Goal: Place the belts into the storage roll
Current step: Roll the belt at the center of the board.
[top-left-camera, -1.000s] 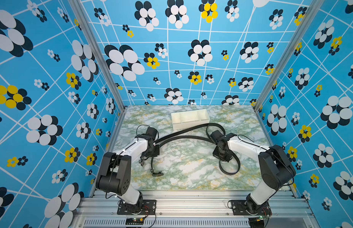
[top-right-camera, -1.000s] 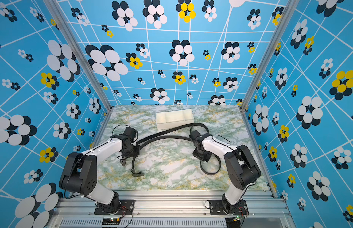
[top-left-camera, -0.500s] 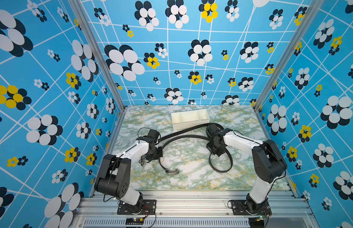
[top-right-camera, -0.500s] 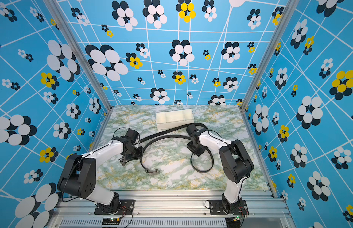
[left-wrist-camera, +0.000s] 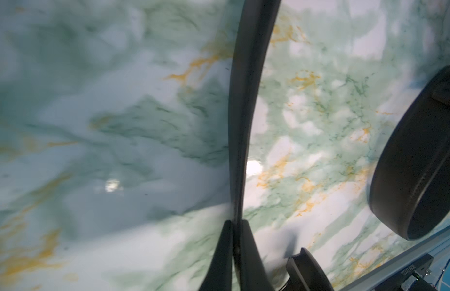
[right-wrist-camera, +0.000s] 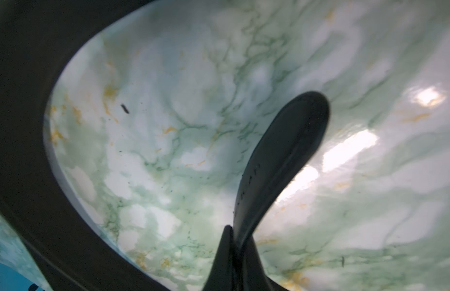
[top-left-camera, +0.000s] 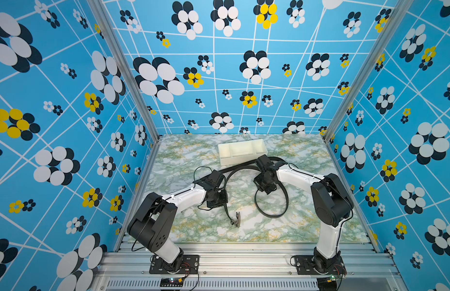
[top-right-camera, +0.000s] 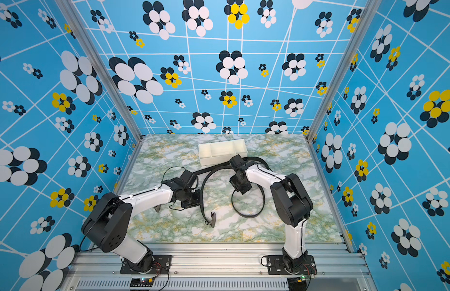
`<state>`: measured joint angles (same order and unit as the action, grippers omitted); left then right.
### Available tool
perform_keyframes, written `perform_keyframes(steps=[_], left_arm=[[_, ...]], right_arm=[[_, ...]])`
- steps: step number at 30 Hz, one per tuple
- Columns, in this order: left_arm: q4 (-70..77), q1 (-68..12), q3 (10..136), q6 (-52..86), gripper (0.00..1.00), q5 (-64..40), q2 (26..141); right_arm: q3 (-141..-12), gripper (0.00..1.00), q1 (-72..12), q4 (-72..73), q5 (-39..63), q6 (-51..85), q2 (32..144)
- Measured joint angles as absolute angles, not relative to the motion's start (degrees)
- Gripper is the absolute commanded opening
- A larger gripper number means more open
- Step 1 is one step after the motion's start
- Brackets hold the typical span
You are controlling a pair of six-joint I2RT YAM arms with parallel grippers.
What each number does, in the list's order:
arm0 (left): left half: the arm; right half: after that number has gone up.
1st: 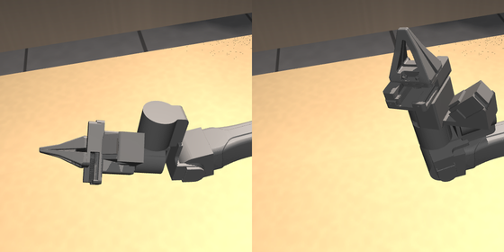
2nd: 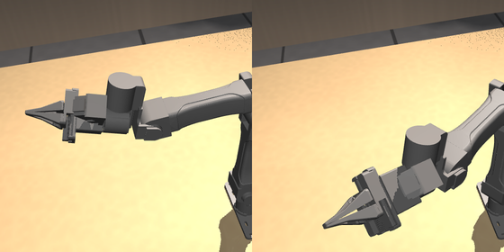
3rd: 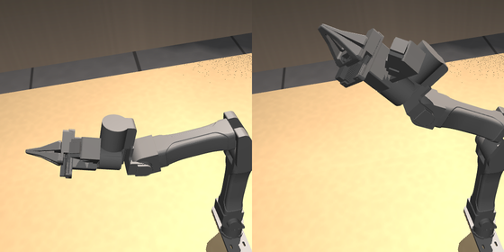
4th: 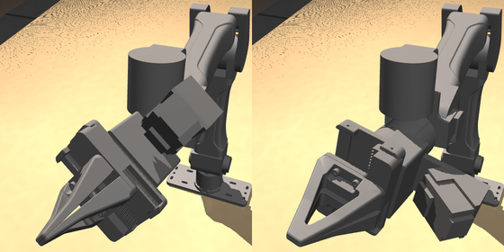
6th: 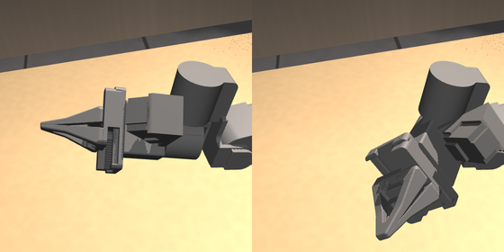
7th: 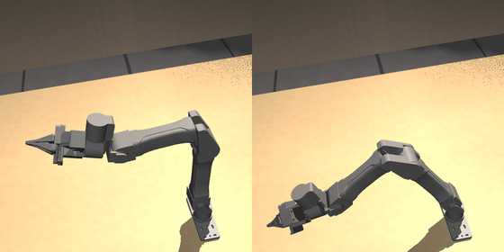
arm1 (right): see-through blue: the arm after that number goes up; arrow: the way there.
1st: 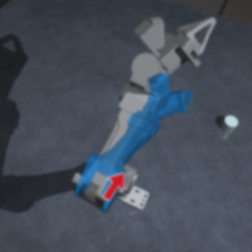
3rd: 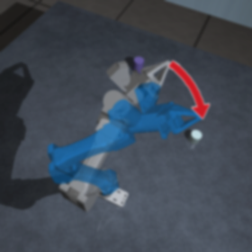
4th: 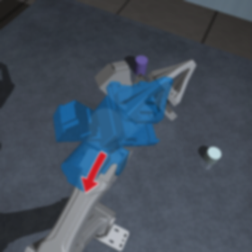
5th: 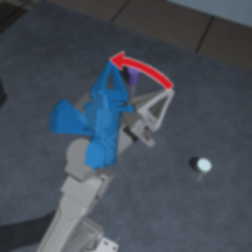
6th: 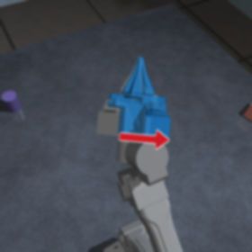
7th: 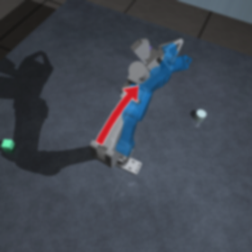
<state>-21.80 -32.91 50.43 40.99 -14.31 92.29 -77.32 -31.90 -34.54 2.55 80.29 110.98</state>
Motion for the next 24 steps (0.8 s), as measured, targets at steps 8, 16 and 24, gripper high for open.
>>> perform_keyframes(steps=[8, 16, 24], left_arm=[[-16.0, -44.4, 54.8, 48.7, 0.10, -16.4, 98.4], [-17.0, -47.6, 56.9, 50.2, 0.61, -17.1, 100.3], [-21.5, -42.3, 57.5, 47.9, 0.73, -15.0, 95.7]], right_arm=[[-79.0, 0.00, -33.8, -27.0, 2.0, 90.2, 113.0], [-79.6, 0.00, -36.0, -22.0, 1.2, 96.5, 114.5], [-77.2, 0.00, -36.0, -19.5, 0.7, 98.0, 114.5]])
